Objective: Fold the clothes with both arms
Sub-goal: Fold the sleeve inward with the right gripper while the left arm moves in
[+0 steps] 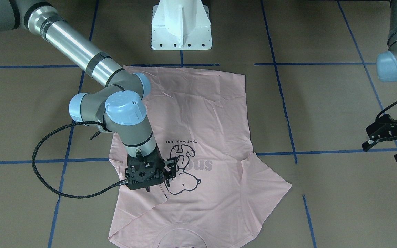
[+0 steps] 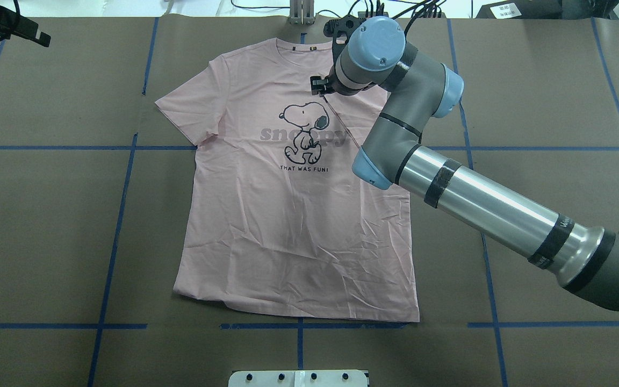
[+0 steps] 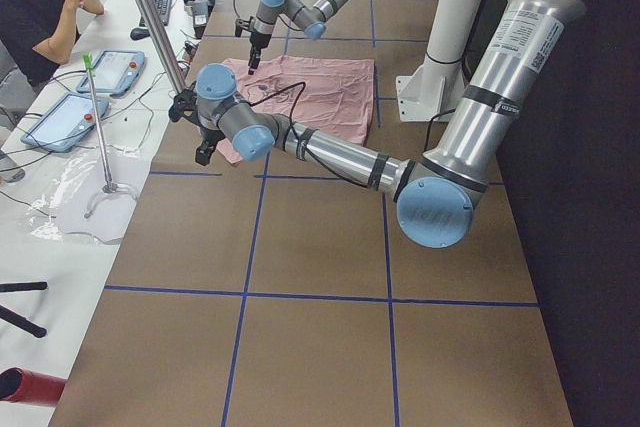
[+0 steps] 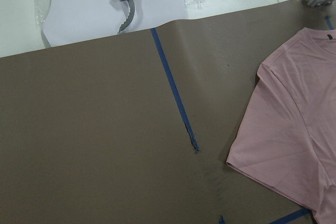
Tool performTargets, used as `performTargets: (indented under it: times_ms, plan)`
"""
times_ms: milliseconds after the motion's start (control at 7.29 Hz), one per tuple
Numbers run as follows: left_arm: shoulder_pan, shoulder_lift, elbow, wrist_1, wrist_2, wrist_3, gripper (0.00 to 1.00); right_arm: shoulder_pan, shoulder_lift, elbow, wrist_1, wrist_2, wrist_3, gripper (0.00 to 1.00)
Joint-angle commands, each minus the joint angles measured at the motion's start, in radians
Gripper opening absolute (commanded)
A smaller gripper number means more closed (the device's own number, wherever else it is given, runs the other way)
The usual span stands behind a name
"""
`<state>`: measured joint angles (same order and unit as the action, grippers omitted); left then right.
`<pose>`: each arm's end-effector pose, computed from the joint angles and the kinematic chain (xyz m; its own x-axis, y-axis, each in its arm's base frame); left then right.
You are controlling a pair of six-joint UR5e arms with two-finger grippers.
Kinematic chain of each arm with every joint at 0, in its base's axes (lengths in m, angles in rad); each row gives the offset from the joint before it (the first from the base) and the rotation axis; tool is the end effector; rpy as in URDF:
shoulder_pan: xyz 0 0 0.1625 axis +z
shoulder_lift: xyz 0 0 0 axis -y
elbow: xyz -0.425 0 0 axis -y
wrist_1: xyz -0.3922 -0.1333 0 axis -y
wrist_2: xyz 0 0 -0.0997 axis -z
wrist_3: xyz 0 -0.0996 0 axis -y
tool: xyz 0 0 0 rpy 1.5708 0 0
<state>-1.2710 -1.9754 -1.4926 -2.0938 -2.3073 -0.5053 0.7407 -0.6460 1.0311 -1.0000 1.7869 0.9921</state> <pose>0.1315 -0.6502 0.4013 0.5834 0.3077 -0.7517 0.0998 0.8913 0.4423 -0.5442 -0.6493 0.2457 0.6462 -0.1330 0.7515 -0.2107 0.9153 0.3432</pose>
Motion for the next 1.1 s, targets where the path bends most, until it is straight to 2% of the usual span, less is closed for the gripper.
performTargets:
  times_ms: [0, 137, 274, 412, 549, 686, 823, 960]
  plan:
    - [0.118, -0.045, -0.005, 0.000, 0.151, -0.182, 1.00, 0.006, -0.015, 0.122, -0.216, 0.122, 0.049, 1.00]
    - [0.219, -0.059, 0.000, -0.021, 0.271, -0.322, 1.00, 0.023, -0.017, 0.226, -0.431, 0.178, 0.048, 1.00]
    - [0.319, -0.081, 0.017, -0.035, 0.396, -0.516, 0.99, 0.069, -0.035, 0.318, -0.568, 0.242, 0.045, 1.00]
    - [0.372, -0.089, 0.041, -0.044, 0.490, -0.592, 0.98, 0.138, -0.137, 0.424, -0.584, 0.393, 0.036, 1.00]
    - [0.410, -0.106, 0.098, -0.066, 0.549, -0.605, 0.98, 0.204, -0.226, 0.507, -0.586, 0.425, 0.031, 1.00]
    - [0.447, -0.144, 0.208, -0.142, 0.613, -0.651, 0.94, 0.226, -0.253, 0.526, -0.589, 0.414, 0.031, 1.00]
    - [0.458, -0.175, 0.277, -0.158, 0.629, -0.654, 0.92, 0.245, -0.267, 0.526, -0.586, 0.411, 0.030, 1.00]
    - [0.459, -0.178, 0.297, -0.166, 0.631, -0.653, 0.90, 0.247, -0.270, 0.526, -0.583, 0.413, 0.028, 1.00]
